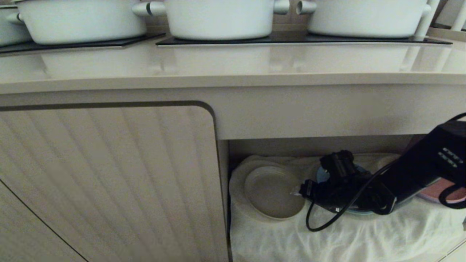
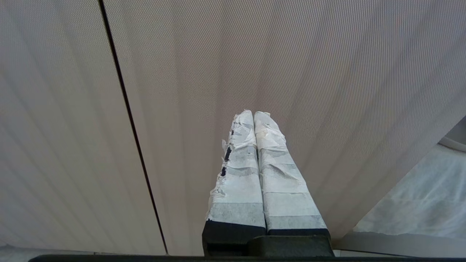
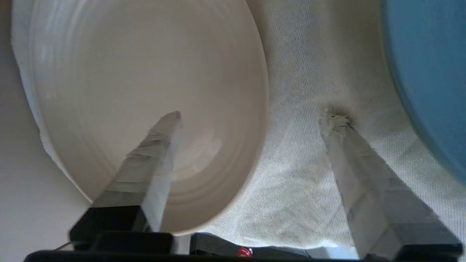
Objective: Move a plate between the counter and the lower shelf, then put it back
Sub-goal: Put the plate in the cupboard
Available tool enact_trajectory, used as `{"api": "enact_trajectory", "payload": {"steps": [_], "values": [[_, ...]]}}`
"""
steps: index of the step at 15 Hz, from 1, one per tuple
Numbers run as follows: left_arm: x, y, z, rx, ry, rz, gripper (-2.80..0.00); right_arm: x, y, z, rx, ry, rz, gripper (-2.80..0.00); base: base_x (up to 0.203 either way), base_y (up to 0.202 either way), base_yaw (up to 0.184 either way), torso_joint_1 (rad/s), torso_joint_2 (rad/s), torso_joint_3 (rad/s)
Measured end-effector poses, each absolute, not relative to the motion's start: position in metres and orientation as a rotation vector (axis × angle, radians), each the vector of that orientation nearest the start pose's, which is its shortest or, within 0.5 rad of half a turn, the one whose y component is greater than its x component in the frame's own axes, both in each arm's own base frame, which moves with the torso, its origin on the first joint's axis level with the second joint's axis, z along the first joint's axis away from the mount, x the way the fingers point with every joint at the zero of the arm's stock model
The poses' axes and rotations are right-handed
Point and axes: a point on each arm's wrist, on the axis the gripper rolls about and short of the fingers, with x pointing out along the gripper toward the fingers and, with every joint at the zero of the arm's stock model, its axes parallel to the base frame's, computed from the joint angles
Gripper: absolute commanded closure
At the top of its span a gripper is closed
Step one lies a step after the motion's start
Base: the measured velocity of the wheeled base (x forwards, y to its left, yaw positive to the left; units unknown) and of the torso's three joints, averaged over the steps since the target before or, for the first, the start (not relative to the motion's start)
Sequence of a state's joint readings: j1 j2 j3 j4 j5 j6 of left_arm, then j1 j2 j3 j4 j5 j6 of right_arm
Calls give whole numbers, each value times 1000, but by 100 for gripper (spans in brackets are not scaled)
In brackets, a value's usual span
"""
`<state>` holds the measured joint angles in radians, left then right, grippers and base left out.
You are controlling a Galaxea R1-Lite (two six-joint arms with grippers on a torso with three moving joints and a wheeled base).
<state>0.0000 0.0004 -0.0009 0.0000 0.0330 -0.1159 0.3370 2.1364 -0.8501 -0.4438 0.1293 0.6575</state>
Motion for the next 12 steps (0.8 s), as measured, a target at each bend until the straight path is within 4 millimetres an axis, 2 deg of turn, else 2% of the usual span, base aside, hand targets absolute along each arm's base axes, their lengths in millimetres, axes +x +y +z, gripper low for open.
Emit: {"api": "enact_trajectory", "payload": {"steps": [4,10,11,12], "values": [[-23,1,76,-116,-2,33,0,327,118,30,524,928,154,-280,0,0,0,0,0,0],[-23,1,76,-116,-2,33,0,312,116,32,495,923,173,-280,0,0,0,0,0,0],[-23,1,76,-116,-3,33,0,309,116,33,479,925,184,0,0,0,0,0,0,0],[-23,1,76,-116,-3,33,0,305,116,34,472,929,188,0,0,0,0,0,0,0]]}}
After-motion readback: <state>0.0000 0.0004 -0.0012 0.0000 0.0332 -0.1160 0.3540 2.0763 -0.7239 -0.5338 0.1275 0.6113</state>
